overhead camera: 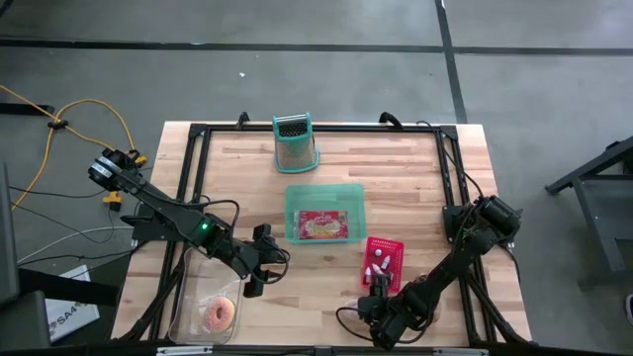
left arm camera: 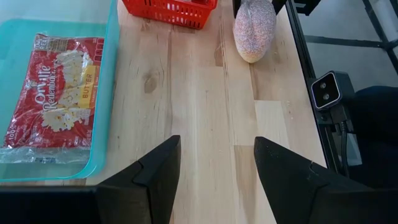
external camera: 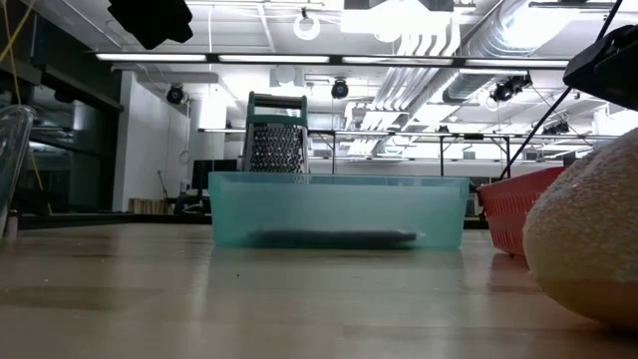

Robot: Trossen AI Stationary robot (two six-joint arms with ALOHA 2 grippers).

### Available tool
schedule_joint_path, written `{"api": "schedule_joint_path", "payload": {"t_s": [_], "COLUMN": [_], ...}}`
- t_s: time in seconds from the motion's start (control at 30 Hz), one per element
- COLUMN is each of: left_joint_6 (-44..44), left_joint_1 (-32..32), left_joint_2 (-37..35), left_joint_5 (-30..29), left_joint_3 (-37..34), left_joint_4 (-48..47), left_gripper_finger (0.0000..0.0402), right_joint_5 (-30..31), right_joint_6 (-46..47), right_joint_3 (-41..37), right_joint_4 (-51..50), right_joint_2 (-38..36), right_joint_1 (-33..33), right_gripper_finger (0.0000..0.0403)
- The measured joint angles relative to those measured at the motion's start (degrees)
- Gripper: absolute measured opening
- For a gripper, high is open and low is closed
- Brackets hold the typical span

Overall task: Pick & Place Food Item
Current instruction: Put the left bread into the transparent bin

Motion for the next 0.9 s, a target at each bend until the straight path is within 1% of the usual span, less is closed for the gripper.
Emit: {"api": "schedule_joint_path", "payload": {"t_s": [0.27, 0.47, 0.57, 0.9], "left_joint_6": [0.01, 0.01, 0.01, 0.01], "left_joint_1": [0.0, 0.0, 0.0, 0.0], "left_joint_2": [0.0, 0.0, 0.0, 0.0], "left_joint_5": [0.01, 0.0, 0.01, 0.0], "left_joint_3": [-0.01, -0.01, -0.02, -0.01], "left_joint_4": [0.0, 0.0, 0.0, 0.0], "left_gripper_finger": [0.0198, 0.0198, 0.0198, 0.0198], "right_joint_5": [0.02, 0.0, -0.11, 0.0], "right_joint_6": [0.0, 0.0, -0.06, -1.46], "right_joint_3": [0.0, 0.0, 0.0, 0.0], "right_joint_4": [0.35, 0.85, 2.02, 6.13], "right_joint_2": [0.0, 0.0, 0.0, -0.02], "right_joint_1": [0.0, 0.0, 0.0, -0.89], "right_gripper_finger": [0.0251, 0.0222, 0.0214, 0.0216]}}
